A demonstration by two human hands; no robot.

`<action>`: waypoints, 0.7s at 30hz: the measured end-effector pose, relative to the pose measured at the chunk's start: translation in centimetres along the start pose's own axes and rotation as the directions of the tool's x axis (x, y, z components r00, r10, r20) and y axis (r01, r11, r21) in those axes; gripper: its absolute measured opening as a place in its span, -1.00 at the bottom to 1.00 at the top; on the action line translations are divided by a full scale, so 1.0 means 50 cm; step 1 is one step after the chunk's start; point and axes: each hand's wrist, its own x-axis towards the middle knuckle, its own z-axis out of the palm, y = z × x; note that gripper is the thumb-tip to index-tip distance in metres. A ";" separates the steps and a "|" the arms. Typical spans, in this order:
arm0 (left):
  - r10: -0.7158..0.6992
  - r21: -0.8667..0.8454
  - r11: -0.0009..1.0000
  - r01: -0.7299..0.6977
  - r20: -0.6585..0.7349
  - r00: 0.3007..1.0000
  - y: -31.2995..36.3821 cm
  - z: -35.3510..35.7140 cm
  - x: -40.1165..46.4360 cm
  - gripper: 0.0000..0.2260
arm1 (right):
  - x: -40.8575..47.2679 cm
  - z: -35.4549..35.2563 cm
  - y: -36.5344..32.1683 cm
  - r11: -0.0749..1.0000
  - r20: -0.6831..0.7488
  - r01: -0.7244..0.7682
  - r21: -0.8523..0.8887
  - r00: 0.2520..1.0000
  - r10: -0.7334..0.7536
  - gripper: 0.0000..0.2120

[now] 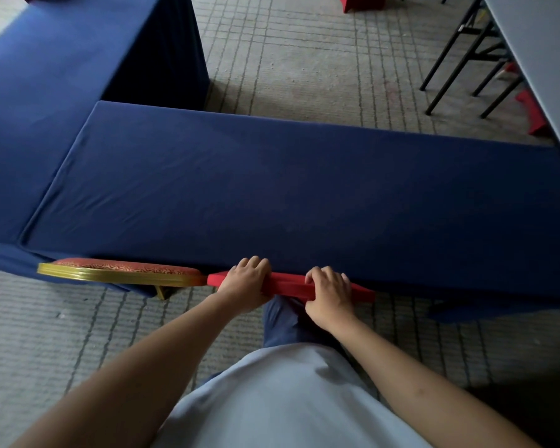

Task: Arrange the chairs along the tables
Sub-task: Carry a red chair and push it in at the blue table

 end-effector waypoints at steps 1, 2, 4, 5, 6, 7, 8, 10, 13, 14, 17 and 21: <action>0.003 -0.014 1.000 -0.004 -0.021 1.000 0.000 0.003 -0.005 -0.56 | -0.009 0.013 -0.001 1.000 -0.051 -0.004 -0.007 0.999 0.004 -0.60; 0.006 -0.036 0.999 -0.007 -0.043 0.999 0.000 0.006 -0.012 -0.56 | -0.018 0.025 -0.002 1.000 -0.092 -0.007 -0.012 0.996 0.005 -0.58; 0.008 -0.077 0.997 -0.013 -0.067 0.998 -0.001 0.010 -0.022 -0.55 | -0.029 0.045 -0.005 1.000 -0.151 -0.003 -0.029 0.989 -0.002 -0.53; 0.003 -0.088 0.996 -0.010 -0.072 0.997 0.000 0.013 -0.028 -0.55 | -0.032 0.051 -0.004 0.999 -0.167 0.000 -0.041 0.986 -0.007 -0.50; -0.002 -0.095 0.996 -0.005 -0.075 0.997 0.001 0.018 -0.031 -0.54 | -0.030 0.054 -0.002 0.999 -0.174 0.003 -0.053 0.985 -0.012 -0.47; -0.008 -0.098 0.995 0.001 -0.075 0.997 0.002 0.025 -0.037 -0.51 | -0.029 0.053 0.000 0.998 -0.169 0.003 -0.065 0.985 -0.014 -0.44; -0.015 -0.099 0.995 0.008 -0.070 0.997 0.004 0.032 -0.041 -0.46 | -0.026 0.050 0.001 0.997 -0.154 -0.003 -0.077 0.988 -0.009 -0.41; -0.038 -0.110 0.993 0.033 -0.043 0.998 0.012 0.043 -0.048 -0.32 | -0.025 0.041 -0.001 0.993 -0.093 -0.043 -0.111 0.995 0.033 -0.33; -0.094 -0.183 0.979 0.089 -0.021 0.995 0.035 0.042 -0.044 -0.25 | -0.030 0.029 -0.008 0.978 -0.005 -0.149 -0.145 0.989 0.149 -0.18; -0.123 -0.205 0.972 0.116 -0.020 0.992 0.043 0.042 -0.042 -0.24 | -0.033 0.026 -0.008 0.972 0.027 -0.180 -0.153 0.982 0.187 -0.15; -0.180 -0.215 0.961 0.174 -0.010 0.984 0.052 0.058 -0.057 -0.19 | -0.056 0.029 -0.016 0.958 0.141 -0.233 -0.168 0.956 0.258 -0.11; -0.192 -0.219 0.958 0.185 -0.010 0.981 0.041 0.088 -0.087 -0.13 | -0.085 0.049 -0.036 0.951 0.149 -0.261 -0.169 0.947 0.286 -0.11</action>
